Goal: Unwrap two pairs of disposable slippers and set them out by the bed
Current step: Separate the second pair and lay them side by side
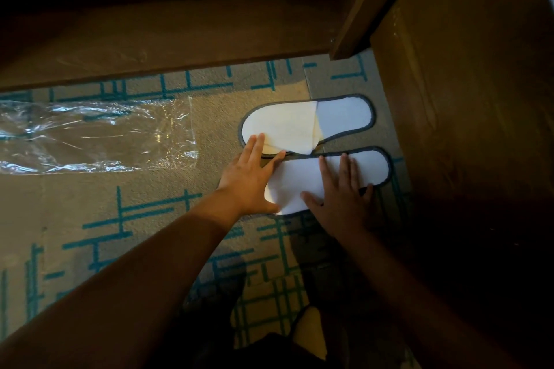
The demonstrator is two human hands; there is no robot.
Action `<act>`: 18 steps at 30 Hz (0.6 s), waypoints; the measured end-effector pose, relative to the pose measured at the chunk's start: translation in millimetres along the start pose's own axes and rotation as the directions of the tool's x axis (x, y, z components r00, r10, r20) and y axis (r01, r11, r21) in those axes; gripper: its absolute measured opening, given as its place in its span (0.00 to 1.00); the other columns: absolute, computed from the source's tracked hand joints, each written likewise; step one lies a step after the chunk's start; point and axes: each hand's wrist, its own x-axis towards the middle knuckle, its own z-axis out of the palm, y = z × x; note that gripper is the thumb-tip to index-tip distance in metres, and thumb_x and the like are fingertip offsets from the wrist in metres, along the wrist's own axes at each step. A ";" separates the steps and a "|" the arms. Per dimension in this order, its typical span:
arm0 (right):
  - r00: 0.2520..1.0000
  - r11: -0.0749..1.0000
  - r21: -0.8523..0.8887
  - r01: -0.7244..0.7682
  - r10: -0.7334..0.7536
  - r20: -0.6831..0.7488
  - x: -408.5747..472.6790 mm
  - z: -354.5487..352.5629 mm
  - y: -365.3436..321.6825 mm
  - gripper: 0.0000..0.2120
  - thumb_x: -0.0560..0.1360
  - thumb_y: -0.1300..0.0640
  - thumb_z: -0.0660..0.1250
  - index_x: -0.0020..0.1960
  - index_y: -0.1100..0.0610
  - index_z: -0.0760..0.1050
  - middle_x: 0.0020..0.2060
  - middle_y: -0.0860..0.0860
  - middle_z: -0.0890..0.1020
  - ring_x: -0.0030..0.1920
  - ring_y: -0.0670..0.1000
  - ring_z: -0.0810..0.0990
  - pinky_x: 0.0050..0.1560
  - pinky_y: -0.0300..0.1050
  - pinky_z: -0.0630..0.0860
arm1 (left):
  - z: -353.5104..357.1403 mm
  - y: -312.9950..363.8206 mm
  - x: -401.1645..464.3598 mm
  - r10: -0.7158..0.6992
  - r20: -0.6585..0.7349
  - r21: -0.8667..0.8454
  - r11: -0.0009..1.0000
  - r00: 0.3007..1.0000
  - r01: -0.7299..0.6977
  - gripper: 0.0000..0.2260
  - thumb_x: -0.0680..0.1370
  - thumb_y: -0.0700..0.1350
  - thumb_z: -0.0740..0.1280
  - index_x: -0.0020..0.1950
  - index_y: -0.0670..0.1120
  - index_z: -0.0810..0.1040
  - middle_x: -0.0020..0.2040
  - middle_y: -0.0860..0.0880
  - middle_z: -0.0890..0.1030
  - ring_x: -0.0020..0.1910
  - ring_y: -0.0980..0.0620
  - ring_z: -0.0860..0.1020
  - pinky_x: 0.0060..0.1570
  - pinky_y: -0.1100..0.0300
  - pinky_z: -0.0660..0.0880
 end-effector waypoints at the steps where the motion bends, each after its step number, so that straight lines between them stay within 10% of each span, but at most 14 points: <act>1: 1.000 1.000 -0.004 0.001 -0.001 0.000 0.4 -0.7 -0.1 0.40 0.70 0.32 0.56 0.74 0.43 0.40 0.77 0.56 0.43 0.76 0.57 0.41 0.68 0.72 0.50 | -0.6 0.2 0.1 0.003 0.001 0.001 1.000 1.000 -0.003 0.51 0.64 0.68 0.67 0.74 0.57 0.38 0.76 0.41 0.33 0.75 0.41 0.36 0.71 0.43 0.58; 12: 0.999 0.999 -0.036 -0.005 0.007 0.033 -1.0 -6.1 -2.8 0.40 0.70 0.32 0.56 0.74 0.43 0.40 0.77 0.56 0.44 0.76 0.57 0.42 0.68 0.71 0.51 | -0.2 -5.9 -1.6 0.051 -0.039 0.016 0.999 0.998 -0.050 0.48 0.65 0.69 0.63 0.75 0.55 0.40 0.77 0.39 0.37 0.76 0.40 0.39 0.73 0.42 0.51; 18: 0.997 0.999 -0.030 0.034 -0.036 -0.067 2.1 -24.1 -9.0 0.33 0.72 0.39 0.60 0.72 0.52 0.60 0.73 0.57 0.63 0.72 0.58 0.60 0.68 0.61 0.61 | -14.3 -13.6 -17.0 0.015 -0.143 -0.107 0.994 0.990 -0.030 0.36 0.72 0.62 0.62 0.75 0.50 0.54 0.78 0.42 0.51 0.76 0.43 0.51 0.71 0.43 0.56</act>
